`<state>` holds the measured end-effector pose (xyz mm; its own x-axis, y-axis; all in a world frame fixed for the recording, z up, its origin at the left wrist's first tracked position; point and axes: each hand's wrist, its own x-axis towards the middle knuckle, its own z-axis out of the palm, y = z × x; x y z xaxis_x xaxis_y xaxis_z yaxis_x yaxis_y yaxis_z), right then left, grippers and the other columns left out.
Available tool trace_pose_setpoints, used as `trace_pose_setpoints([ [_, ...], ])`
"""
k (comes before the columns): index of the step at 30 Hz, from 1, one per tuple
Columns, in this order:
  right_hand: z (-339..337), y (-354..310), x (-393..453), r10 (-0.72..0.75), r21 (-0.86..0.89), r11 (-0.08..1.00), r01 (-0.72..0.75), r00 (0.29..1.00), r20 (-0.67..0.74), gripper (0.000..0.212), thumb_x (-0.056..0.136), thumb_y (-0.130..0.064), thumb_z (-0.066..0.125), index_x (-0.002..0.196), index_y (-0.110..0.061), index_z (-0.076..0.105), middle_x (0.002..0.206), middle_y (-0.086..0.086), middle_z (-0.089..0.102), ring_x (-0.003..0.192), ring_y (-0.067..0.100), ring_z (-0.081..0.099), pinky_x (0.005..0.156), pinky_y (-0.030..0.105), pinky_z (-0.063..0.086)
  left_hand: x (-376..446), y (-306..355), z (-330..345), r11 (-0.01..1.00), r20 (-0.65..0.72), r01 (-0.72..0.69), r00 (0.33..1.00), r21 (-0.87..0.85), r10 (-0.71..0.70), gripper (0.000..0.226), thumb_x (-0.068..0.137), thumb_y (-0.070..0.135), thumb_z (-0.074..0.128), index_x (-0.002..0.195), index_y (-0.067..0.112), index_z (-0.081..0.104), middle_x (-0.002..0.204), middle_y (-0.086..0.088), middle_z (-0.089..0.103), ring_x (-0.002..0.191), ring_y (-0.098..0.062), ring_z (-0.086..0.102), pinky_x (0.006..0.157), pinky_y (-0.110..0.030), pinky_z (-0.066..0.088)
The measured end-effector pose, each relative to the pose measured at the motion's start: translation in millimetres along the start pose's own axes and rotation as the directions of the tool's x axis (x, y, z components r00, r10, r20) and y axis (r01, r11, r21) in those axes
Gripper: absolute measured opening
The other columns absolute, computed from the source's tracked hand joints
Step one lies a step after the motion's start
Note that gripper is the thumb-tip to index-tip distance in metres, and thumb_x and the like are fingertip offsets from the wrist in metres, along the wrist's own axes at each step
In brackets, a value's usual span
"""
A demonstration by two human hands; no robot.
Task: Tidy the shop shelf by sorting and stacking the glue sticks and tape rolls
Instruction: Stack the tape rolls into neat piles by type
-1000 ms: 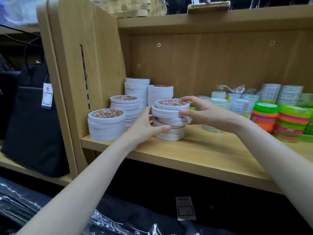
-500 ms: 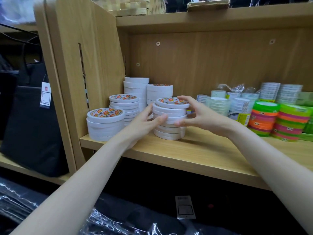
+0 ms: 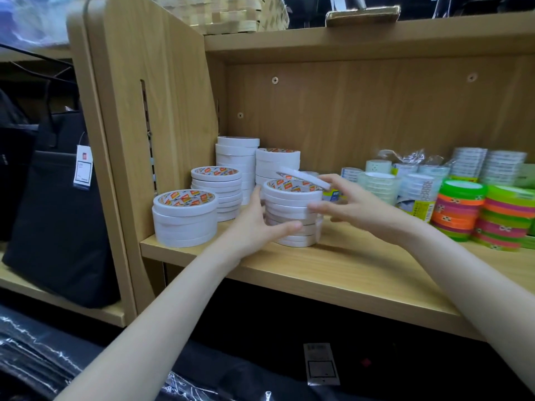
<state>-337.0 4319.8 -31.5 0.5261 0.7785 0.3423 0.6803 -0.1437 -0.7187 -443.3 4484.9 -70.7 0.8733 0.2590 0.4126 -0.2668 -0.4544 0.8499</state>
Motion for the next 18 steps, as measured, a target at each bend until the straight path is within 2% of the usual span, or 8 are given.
trace_pose_setpoints([
  [3,-1,-3,5,-0.006,0.071,0.997,0.009,0.999,-0.040,0.032,0.091,-0.034,0.054,0.120,-0.023,0.056,0.117,0.008,0.059,0.102,0.015,0.058,0.092,0.033,0.049,5,-1,-1,0.988,-0.007,0.021,1.000,-0.151,-0.023,0.071,0.071,0.029,0.079,0.128,0.030,0.035,0.117,0.023,0.054,0.108,0.005,0.055,0.088,-0.015,0.045],
  [5,1,-4,7,-0.040,0.065,0.997,0.044,0.997,-0.069,0.030,0.091,-0.033,0.054,0.118,-0.022,0.057,0.103,0.006,0.064,0.084,0.003,0.058,0.081,0.024,0.048,7,-1,1,0.985,-0.002,0.024,1.000,-0.172,-0.024,0.069,0.069,0.031,0.076,0.129,0.028,0.041,0.119,0.018,0.057,0.111,0.000,0.055,0.089,-0.017,0.046],
  [6,2,-5,8,-0.050,0.063,0.996,0.055,0.995,-0.082,0.030,0.090,-0.033,0.054,0.119,-0.023,0.055,0.104,0.000,0.063,0.081,-0.002,0.057,0.076,0.019,0.046,8,-1,1,0.984,-0.005,0.026,1.000,-0.178,-0.027,0.068,0.070,0.031,0.075,0.129,0.026,0.043,0.121,0.015,0.058,0.112,-0.001,0.055,0.090,-0.018,0.047],
  [9,6,-6,9,-0.048,0.088,0.994,0.057,0.993,-0.107,0.041,0.091,-0.033,0.054,0.129,-0.025,0.043,0.123,-0.010,0.053,0.098,-0.002,0.057,0.081,0.015,0.046,10,-3,-2,0.986,-0.005,0.026,1.000,-0.165,-0.027,0.063,0.077,0.025,0.072,0.133,0.021,0.043,0.126,0.008,0.057,0.116,-0.006,0.053,0.094,-0.021,0.046],
  [12,11,-4,7,-0.037,0.141,0.989,0.052,0.994,-0.102,0.059,0.089,-0.039,0.053,0.142,-0.026,0.028,0.127,-0.016,0.047,0.112,-0.003,0.051,0.095,0.017,0.043,10,-2,-4,0.987,0.040,0.010,0.999,-0.163,-0.004,0.063,0.080,0.025,0.070,0.135,0.021,0.040,0.128,0.009,0.056,0.117,-0.002,0.053,0.094,-0.019,0.046],
  [14,13,-1,5,-0.006,0.180,0.983,0.021,0.997,-0.081,0.080,0.079,-0.051,0.056,0.146,-0.031,0.017,0.141,-0.013,0.037,0.128,0.006,0.041,0.107,0.030,0.036,12,1,-2,0.975,0.027,-0.005,1.000,-0.224,0.011,0.071,0.074,0.034,0.076,0.134,0.023,0.038,0.127,0.010,0.057,0.114,0.001,0.055,0.095,-0.019,0.045],
  [16,15,0,4,0.016,0.170,0.985,-0.010,0.999,-0.031,0.093,0.072,-0.052,0.059,0.148,-0.032,0.009,0.145,-0.018,0.030,0.130,0.004,0.037,0.110,0.030,0.032,18,2,4,0.963,-0.008,-0.005,1.000,-0.268,0.003,0.080,0.065,0.049,0.076,0.131,0.024,0.037,0.126,0.009,0.059,0.115,-0.003,0.056,0.100,-0.027,0.042],
  [18,18,1,4,0.022,0.132,0.991,-0.019,1.000,-0.021,0.095,0.074,-0.047,0.062,0.149,-0.029,0.006,0.147,-0.017,0.027,0.132,0.004,0.036,0.113,0.031,0.030,23,2,11,0.959,-0.041,0.007,0.999,-0.283,-0.019,0.084,0.059,0.055,0.073,0.127,0.030,0.031,0.125,0.010,0.059,0.115,-0.006,0.056,0.103,-0.030,0.040],
])
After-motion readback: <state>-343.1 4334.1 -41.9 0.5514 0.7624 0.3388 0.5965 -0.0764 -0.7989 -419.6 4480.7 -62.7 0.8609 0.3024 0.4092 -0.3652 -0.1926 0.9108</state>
